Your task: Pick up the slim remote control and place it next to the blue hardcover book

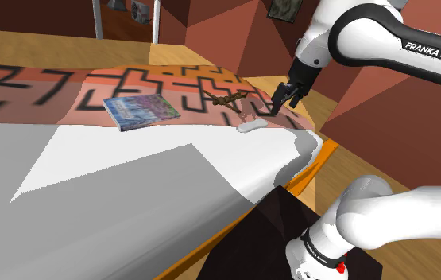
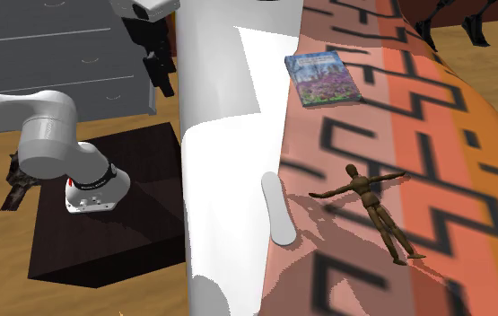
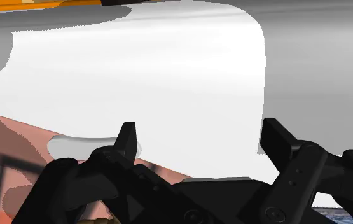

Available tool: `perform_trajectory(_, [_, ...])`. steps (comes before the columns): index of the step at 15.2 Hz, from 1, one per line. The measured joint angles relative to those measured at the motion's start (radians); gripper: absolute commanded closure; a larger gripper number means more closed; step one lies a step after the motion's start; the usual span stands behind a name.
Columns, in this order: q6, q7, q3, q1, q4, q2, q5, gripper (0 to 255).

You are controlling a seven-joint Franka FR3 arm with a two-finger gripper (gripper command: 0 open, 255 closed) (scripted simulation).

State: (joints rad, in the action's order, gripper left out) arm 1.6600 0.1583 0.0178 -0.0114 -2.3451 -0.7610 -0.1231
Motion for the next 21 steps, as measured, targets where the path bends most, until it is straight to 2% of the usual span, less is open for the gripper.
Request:
perform_trajectory(3, [0.033, 0.045, 0.006, -0.017, 0.008, 0.046, 0.005, 0])
perform_trajectory(10, [0.175, 0.273, 0.007, -0.111, 0.081, 0.284, 0.017, 0])
perform_trajectory(14, [0.257, 0.402, -0.004, -0.160, 0.136, 0.434, 0.021, 0])
perform_trajectory(21, [0.346, 0.604, -0.046, -0.234, 0.244, 0.650, 0.038, 0])
